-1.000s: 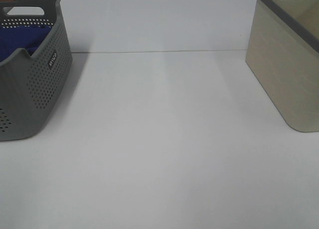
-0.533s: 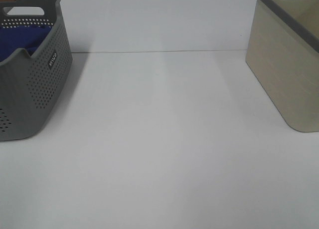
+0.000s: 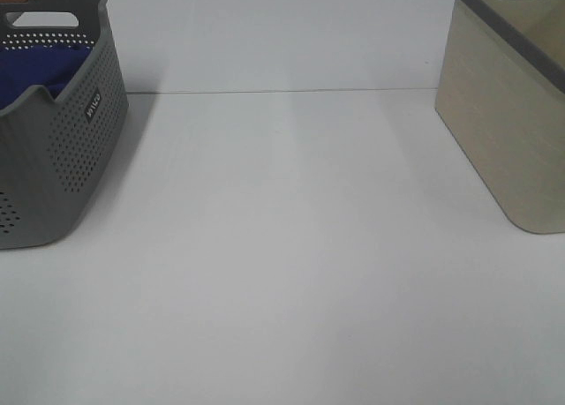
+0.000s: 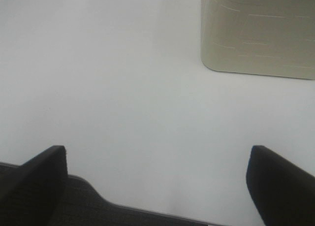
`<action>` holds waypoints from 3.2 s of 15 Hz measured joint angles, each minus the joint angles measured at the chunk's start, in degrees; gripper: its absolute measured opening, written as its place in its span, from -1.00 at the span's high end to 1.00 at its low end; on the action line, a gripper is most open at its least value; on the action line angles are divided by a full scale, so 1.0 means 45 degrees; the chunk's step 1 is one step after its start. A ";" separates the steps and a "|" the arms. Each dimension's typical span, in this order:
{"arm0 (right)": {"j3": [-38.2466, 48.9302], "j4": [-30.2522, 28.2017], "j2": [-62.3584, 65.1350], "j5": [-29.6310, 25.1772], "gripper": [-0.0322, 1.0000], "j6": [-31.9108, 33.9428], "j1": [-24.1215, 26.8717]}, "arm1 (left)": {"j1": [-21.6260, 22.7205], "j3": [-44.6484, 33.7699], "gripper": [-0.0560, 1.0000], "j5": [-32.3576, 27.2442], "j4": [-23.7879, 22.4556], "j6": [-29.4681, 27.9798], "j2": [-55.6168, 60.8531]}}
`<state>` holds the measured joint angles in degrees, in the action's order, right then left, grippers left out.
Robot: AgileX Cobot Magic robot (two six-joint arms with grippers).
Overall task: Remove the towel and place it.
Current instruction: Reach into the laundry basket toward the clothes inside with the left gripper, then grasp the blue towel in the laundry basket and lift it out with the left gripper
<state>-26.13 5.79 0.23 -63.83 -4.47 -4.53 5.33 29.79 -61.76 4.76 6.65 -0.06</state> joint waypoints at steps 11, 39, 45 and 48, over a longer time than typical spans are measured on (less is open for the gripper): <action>0.0000 0.0000 0.0000 0.0000 -0.91 0.0000 0.0000 | 0.0000 0.0000 -0.62 0.0000 0.0000 0.0000 0.0000; 0.0000 0.0000 0.0000 0.0000 -0.91 0.0000 0.0000 | 0.0000 1.8475 -0.56 -0.1693 -0.3922 1.1739 -2.6127; 0.0000 0.0000 0.0000 0.0000 -0.91 0.0000 0.0000 | 0.0000 1.8678 -0.55 -0.0115 -0.3947 1.3585 -2.8686; 0.0000 0.0000 0.0000 0.0000 -0.91 0.0000 0.0000 | 0.0000 1.8780 -0.55 0.0471 -0.3909 1.4095 -2.9208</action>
<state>-26.13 5.79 0.23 -63.83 -4.47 -4.53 5.33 114.31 -59.64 -12.83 70.07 -131.49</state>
